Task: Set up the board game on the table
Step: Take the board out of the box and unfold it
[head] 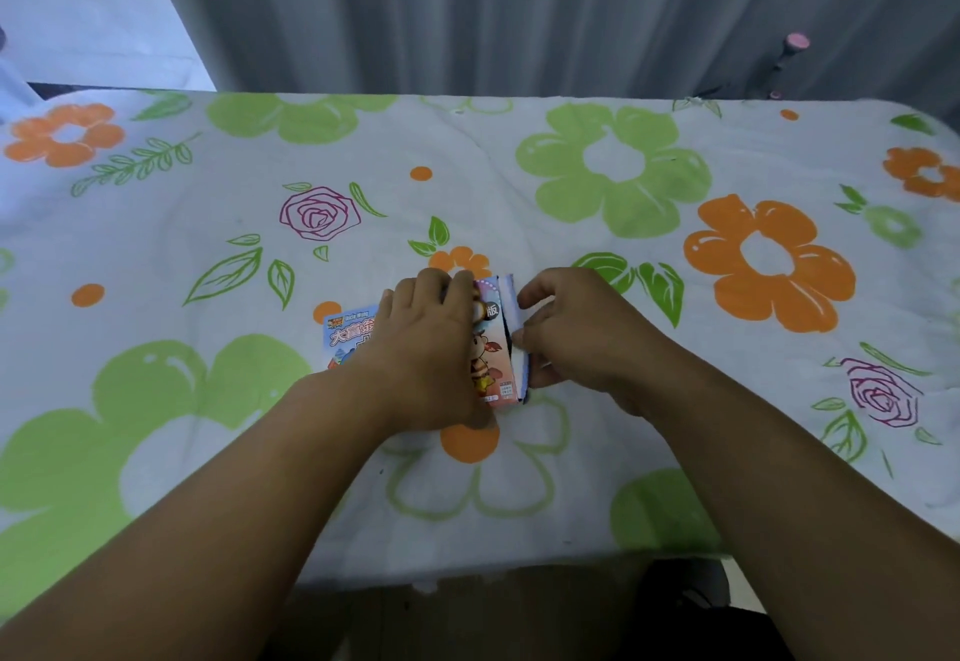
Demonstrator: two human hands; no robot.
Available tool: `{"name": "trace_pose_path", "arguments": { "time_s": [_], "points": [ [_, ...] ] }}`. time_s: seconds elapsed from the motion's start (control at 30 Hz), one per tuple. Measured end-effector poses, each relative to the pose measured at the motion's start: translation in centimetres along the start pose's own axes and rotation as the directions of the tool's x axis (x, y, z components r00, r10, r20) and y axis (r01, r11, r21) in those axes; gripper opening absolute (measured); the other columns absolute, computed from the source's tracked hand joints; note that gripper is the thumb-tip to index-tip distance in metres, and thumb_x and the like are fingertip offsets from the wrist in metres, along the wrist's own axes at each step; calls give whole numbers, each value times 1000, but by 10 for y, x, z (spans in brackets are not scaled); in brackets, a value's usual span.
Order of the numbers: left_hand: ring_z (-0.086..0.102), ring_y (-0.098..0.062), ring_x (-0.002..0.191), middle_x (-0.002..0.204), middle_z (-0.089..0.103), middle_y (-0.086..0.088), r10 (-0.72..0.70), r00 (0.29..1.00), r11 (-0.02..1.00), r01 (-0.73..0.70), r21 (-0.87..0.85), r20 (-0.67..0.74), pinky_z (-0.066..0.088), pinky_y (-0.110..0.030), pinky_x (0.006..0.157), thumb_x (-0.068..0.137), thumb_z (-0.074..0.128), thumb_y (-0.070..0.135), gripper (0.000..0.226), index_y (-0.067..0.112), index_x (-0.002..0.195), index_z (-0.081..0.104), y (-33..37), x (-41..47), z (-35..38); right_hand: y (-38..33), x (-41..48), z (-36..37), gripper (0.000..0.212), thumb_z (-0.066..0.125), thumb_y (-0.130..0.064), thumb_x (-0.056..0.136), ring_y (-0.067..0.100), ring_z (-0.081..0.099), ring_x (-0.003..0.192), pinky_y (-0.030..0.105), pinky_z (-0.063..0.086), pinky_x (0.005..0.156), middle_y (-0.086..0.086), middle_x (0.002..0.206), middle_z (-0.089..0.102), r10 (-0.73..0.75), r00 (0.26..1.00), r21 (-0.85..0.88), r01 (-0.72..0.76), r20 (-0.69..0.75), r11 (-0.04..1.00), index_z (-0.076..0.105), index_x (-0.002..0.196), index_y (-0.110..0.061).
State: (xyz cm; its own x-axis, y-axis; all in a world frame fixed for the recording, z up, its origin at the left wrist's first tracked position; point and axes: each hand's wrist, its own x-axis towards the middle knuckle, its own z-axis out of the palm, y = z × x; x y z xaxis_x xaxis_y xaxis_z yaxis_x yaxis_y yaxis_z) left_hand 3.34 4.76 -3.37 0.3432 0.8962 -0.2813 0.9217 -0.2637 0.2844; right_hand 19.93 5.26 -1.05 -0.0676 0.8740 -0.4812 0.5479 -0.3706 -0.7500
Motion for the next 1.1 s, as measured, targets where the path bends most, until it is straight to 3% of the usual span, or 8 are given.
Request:
{"name": "trace_pose_path", "arguments": {
  "time_s": [0.13,0.2,0.33,0.47,0.6,0.8,1.0,1.1],
  "points": [
    [28,-24,132,140,26,-2,-12,1000,996,13,-92,8,28,-34,115,52,92,54,140,15,156,6,-4,-3,-6,2,1,-2,44,52,0,89,29,67,95,52,60,79,13,113,63,-15,999,-35,13,-52,999,49,127,-21],
    [26,-24,134,142,25,-2,-17,1000,993,18,-113,10,27,-33,114,54,92,54,141,15,157,3,-5,-5,-8,0,-4,0,46,51,-1,88,24,64,94,50,58,80,6,115,56,-153,984,-168,136,-95,976,47,126,-28],
    [25,-24,135,144,24,-3,-25,1000,990,23,-138,-10,25,-32,114,54,91,53,145,14,158,-1,-4,-5,-11,-3,-13,8,12,48,-19,95,23,60,83,44,53,73,2,103,54,-402,910,-517,295,-104,803,60,98,-21],
    [26,-24,135,145,25,-4,-27,999,991,22,-133,-37,26,-32,113,55,91,53,143,13,158,1,-1,-4,-13,-2,-8,9,18,62,-29,90,24,65,77,49,56,73,4,83,68,-254,957,-293,205,-139,934,66,84,-12],
    [29,-24,131,141,27,-4,-3,999,997,0,-76,-42,28,-33,111,54,91,54,141,14,157,3,-1,-6,-11,-2,-8,5,24,76,-21,85,35,68,75,41,54,62,22,86,72,-133,989,-62,129,-62,990,71,80,3],
    [28,-23,131,143,27,-4,10,998,996,-14,-85,-58,28,-32,111,57,89,55,139,15,158,2,-2,-8,-10,-3,-11,6,23,76,-10,78,32,64,73,53,55,70,29,89,68,-97,993,-36,94,-71,995,67,82,11],
    [26,-24,136,147,26,-3,-5,998,998,1,-68,-60,22,-32,114,58,87,56,142,15,159,-4,1,-6,-10,-6,-12,4,22,65,-15,88,8,57,66,29,47,57,-4,74,59,-168,981,-224,143,-94,964,50,73,-22],
    [25,-25,138,149,25,-3,-17,999,1000,16,-17,-44,20,-41,120,58,84,61,143,13,158,-5,3,-4,-8,3,-5,2,10,63,-21,89,15,60,76,30,48,59,-1,85,61,-174,980,-317,135,-99,939,53,89,-19]
  ]
}}
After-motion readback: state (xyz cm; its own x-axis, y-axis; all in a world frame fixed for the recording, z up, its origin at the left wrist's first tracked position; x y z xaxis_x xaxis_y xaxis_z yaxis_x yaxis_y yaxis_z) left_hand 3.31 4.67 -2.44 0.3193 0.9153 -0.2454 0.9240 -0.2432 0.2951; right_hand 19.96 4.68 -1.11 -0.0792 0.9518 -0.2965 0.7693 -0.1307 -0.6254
